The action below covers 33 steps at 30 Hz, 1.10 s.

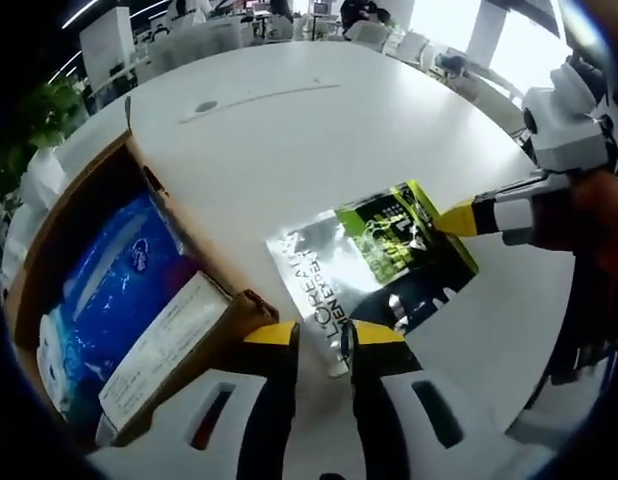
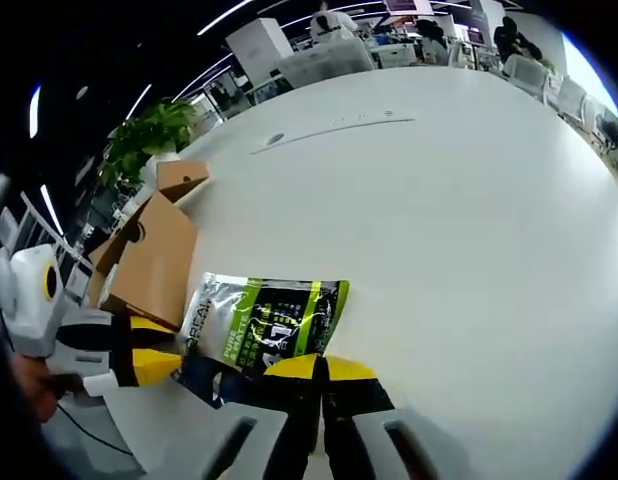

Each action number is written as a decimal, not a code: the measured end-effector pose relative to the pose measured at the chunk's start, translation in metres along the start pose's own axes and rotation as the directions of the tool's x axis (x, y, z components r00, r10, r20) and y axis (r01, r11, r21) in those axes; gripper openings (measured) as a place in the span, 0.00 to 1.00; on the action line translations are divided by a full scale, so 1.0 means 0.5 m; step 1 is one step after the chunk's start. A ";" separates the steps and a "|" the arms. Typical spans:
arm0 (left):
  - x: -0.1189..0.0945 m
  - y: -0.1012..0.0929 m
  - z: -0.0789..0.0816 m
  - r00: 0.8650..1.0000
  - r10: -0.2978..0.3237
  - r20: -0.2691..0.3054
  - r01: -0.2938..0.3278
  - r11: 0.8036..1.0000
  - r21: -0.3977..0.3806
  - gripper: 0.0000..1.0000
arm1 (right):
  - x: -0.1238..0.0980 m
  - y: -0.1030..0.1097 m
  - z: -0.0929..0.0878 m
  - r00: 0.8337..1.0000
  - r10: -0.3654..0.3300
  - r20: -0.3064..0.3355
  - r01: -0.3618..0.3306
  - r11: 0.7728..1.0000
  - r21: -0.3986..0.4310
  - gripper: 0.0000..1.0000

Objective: Operate the shoe box by opening the lid, removing the specified soft item, and placing it in the target area until the item is outside and the box remains undamaged.

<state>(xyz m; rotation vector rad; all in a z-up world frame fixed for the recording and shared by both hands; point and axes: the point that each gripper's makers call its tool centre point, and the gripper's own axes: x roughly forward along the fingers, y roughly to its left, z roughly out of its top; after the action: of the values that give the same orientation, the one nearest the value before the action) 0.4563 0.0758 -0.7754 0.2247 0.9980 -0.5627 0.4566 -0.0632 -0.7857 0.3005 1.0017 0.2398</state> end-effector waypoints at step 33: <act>-0.111 0.055 -0.017 0.994 -0.023 0.106 0.030 0.997 -0.068 0.27 | -0.065 0.052 0.034 0.994 0.040 0.098 -0.028 0.993 -0.118 0.22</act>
<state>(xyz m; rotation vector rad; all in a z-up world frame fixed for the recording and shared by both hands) 0.4421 0.1215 -0.7349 0.1192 0.9175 -0.5574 0.4525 -0.0521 -0.7421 0.2212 0.8804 0.3098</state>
